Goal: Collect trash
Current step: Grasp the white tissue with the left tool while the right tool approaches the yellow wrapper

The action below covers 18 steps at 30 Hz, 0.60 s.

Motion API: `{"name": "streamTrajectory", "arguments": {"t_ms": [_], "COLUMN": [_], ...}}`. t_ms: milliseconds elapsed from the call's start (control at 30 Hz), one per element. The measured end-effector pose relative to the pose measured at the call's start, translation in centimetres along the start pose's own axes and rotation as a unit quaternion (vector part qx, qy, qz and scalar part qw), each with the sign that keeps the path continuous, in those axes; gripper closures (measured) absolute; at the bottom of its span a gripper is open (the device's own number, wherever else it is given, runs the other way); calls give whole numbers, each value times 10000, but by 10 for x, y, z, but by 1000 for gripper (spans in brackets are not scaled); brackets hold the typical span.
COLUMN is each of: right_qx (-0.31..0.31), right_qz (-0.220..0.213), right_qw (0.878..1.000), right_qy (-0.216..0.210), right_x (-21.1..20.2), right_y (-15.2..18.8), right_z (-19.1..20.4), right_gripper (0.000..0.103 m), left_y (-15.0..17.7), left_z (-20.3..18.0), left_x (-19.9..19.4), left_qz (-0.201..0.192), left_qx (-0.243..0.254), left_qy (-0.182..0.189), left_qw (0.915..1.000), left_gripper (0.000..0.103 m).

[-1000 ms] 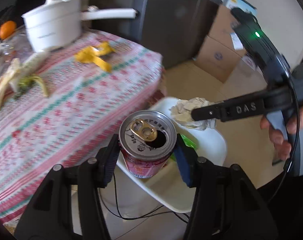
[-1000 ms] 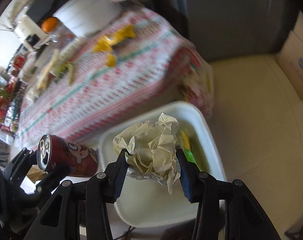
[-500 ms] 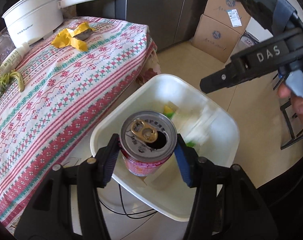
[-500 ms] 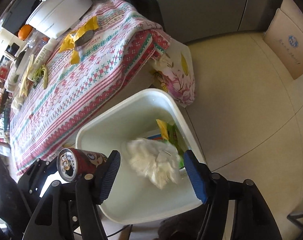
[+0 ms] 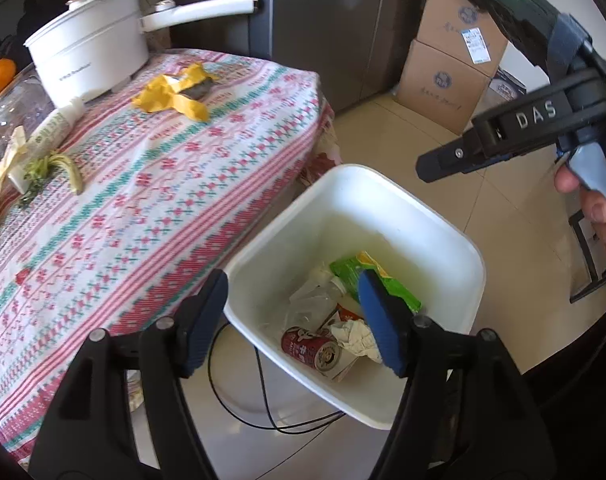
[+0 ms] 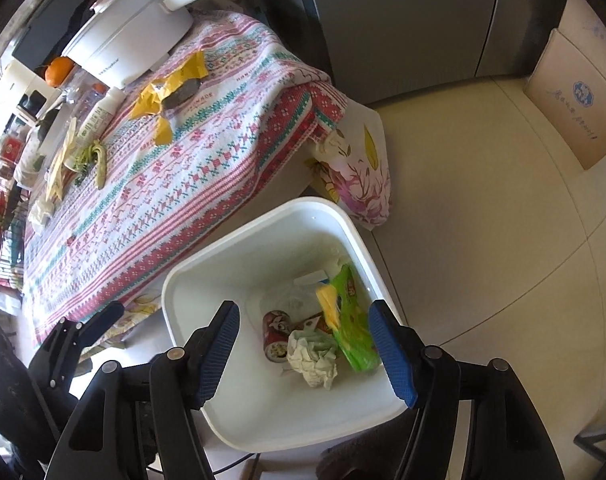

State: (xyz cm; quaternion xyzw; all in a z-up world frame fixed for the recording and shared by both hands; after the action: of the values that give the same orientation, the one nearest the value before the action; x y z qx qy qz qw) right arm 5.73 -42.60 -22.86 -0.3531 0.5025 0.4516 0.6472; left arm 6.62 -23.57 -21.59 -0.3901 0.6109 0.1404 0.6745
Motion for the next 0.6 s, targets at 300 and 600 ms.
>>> {"name": "streamTrajectory", "arguments": {"t_ms": [300, 600], "right_qx": [-176, -518], "right_qz": [-229, -692], "right_qw": [9996, 9963], "right_qy": [7, 27], "right_x": [-12, -33], "right_y": [-3, -12], "right_z": [18, 58], "right_gripper": [35, 26], "left_y": [-4, -7], "left_z": [37, 85], "left_x": [-28, -61], "left_qz": [-229, -513], "left_qx": [-410, -916], "left_qy": [-296, -655], "left_qw": [9985, 9923], "left_gripper": [25, 19]}}
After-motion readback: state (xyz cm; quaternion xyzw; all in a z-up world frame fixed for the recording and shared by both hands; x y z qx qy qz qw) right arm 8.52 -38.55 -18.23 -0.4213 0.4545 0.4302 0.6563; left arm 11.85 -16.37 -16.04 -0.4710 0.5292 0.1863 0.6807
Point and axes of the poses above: each gripper's, at about its wrist camera, not at the fingertips, and x roughly the way its jaws point, z to its left, y to its underside, the point moved 6 cm from there along x, roughly the way its jaws point, and after that the axes turned 14 degrees about z, right-handed, at the moved point
